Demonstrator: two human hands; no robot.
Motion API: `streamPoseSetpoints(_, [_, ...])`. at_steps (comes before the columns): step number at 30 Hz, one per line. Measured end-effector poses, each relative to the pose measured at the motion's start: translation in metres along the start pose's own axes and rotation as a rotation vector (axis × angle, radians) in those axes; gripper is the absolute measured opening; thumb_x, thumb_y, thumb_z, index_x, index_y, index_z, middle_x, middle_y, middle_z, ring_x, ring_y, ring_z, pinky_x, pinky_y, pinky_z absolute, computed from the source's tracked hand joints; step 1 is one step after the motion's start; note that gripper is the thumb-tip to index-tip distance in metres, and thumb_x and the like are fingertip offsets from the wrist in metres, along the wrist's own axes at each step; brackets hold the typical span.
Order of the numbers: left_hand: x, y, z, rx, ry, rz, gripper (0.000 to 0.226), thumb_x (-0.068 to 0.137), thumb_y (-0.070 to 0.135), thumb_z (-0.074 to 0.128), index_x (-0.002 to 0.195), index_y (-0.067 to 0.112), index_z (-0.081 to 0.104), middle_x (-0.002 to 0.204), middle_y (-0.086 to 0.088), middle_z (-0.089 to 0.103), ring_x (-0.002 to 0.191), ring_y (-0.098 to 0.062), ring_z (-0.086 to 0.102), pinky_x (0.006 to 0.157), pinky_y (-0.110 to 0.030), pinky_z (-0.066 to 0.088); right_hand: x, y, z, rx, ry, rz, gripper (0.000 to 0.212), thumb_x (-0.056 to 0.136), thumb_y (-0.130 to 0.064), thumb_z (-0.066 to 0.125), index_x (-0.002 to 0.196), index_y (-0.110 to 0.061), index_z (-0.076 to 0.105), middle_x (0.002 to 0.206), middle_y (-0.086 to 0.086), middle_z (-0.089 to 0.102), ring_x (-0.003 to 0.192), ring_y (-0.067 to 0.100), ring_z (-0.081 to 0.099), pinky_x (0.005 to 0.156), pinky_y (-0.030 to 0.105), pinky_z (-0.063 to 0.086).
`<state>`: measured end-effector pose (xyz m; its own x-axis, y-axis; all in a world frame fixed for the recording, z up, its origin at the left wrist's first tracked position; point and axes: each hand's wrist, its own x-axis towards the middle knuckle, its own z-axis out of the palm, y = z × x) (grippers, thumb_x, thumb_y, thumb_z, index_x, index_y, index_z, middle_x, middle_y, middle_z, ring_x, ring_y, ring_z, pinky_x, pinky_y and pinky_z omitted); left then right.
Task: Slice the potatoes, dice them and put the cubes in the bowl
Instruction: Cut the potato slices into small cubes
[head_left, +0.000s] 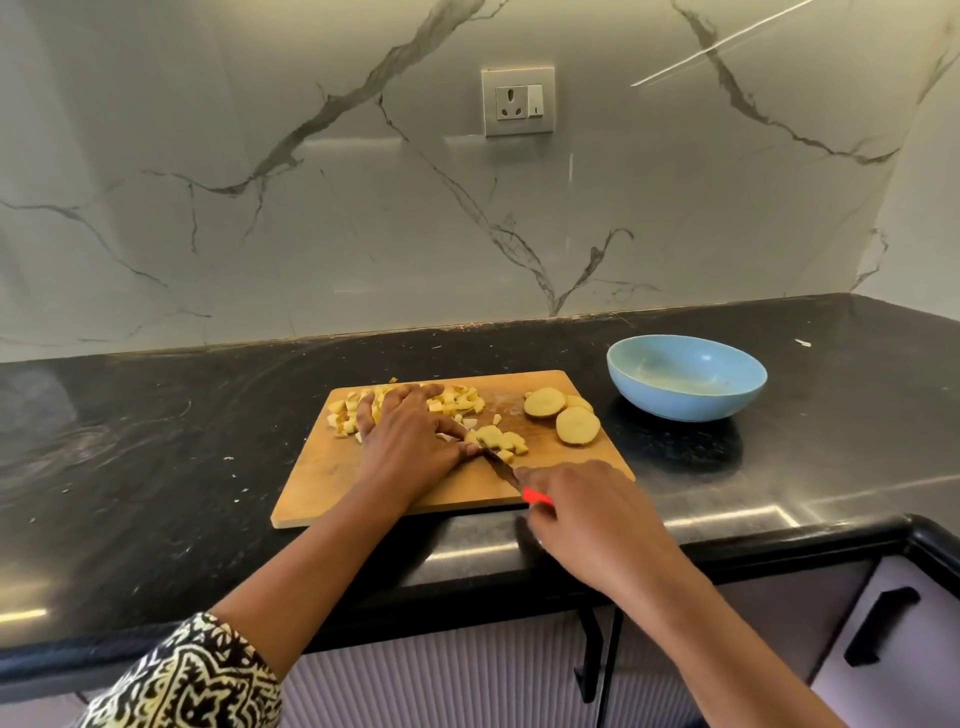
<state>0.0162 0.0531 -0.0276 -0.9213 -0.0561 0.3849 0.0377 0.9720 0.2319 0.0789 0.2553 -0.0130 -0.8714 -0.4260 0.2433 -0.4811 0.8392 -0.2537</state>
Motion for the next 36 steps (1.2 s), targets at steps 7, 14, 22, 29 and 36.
streamPoseSetpoints(7, [-0.002, 0.0, -0.006, -0.148, -0.015, 0.202, 0.04, 0.09, 0.045, 0.058, 0.129, 0.035, 0.055, 0.144, 0.01, 0.042, 0.134, -0.012, 0.033, 0.111, -0.037, 0.023, 0.028, 0.04, 0.01, 0.368, 0.362, 0.182, 0.039, 0.096, -0.028, 0.053, 0.134, -0.037, 0.054, 0.056, -0.01, 0.046, 0.049, 0.008, 0.042, 0.047, 0.02, 0.032])
streamPoseSetpoints(14, [0.025, 0.026, 0.004, 0.012, -0.291, 0.541, 0.033, 0.094, 0.046, 0.048, 0.126, 0.039, 0.056, 0.138, 0.015, 0.05, 0.131, -0.005, 0.039, 0.115, -0.042, 0.021, 0.041, 0.058, 0.021, 0.706, 0.394, 0.244, 0.036, 0.095, -0.034, 0.056, 0.13, -0.034, 0.057, 0.056, -0.007, 0.049, 0.049, 0.011, 0.043, 0.05, 0.043, 0.049])
streamPoseSetpoints(22, [0.056, 0.001, 0.007, 0.283, -0.042, 0.409, 0.025, 0.095, 0.04, 0.05, 0.115, 0.034, 0.063, 0.126, 0.013, 0.06, 0.122, -0.009, 0.049, 0.116, -0.045, 0.013, 0.044, 0.062, 0.023, 0.777, 0.366, 0.235, 0.035, 0.095, -0.033, 0.056, 0.131, -0.033, 0.057, 0.055, -0.007, 0.05, 0.047, 0.01, 0.043, 0.049, 0.035, 0.046])
streamPoseSetpoints(29, [0.051, -0.015, 0.005, -0.001, 0.018, 0.283, 0.018, 0.086, 0.037, 0.066, 0.103, 0.033, 0.067, 0.125, 0.011, 0.061, 0.12, -0.013, 0.051, 0.114, -0.046, 0.02, 0.036, 0.056, 0.02, 0.471, 0.495, 0.148, 0.038, 0.093, -0.028, 0.06, 0.131, -0.031, 0.058, 0.061, -0.012, 0.056, 0.053, 0.007, 0.05, 0.056, 0.032, 0.044])
streamPoseSetpoints(36, [0.05, -0.017, 0.001, -0.114, 0.048, 0.231, 0.021, 0.08, 0.045, 0.07, 0.095, 0.03, 0.072, 0.113, 0.008, 0.067, 0.107, -0.014, 0.058, 0.103, -0.047, 0.039, 0.03, 0.048, 0.032, -0.129, 0.732, -0.106, 0.047, 0.067, -0.004, 0.083, 0.11, -0.02, 0.073, 0.086, 0.0, 0.064, 0.059, 0.014, 0.056, 0.044, 0.019, 0.038])
